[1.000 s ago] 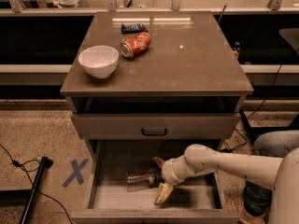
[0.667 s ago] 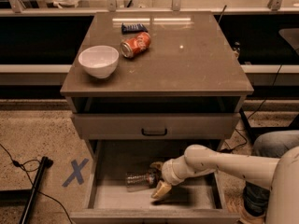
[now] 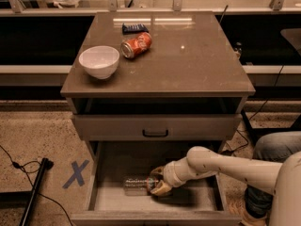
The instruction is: Pick water bottle from middle drawer and place on counter
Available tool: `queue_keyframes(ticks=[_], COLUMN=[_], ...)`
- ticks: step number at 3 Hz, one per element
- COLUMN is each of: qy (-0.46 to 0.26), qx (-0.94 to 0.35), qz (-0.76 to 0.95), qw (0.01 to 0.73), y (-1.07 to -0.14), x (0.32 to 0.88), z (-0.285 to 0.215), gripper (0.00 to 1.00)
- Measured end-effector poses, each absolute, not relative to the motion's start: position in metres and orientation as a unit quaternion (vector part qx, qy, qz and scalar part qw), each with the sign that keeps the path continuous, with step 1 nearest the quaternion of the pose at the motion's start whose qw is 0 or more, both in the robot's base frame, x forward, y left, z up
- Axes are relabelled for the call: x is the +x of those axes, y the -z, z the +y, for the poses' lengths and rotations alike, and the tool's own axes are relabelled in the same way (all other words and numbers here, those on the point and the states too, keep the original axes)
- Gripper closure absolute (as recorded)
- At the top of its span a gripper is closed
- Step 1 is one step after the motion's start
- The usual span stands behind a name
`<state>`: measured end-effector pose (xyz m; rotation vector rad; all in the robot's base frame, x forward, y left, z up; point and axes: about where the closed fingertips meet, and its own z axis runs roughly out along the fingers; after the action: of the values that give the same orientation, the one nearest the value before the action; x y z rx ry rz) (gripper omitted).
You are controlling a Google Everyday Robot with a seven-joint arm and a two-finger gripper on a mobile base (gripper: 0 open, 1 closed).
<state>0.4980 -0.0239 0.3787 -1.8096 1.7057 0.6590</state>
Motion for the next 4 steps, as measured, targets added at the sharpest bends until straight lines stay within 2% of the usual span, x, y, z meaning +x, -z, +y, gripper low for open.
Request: queue_keyframes(ticks=[1,2,4], qy=[-0.248,-0.262,-0.229], qx=[-0.685,-0.698,-0.725], qz=[0.617,0.577,0.52], qw=[0.296,0.334,0.39], y=[-0.382,-0.397,-0.475], x=[0.496,0.49,0.458], z=[-0.021,-0.017,-0.034], gripper=[0.96,1.0,1.0])
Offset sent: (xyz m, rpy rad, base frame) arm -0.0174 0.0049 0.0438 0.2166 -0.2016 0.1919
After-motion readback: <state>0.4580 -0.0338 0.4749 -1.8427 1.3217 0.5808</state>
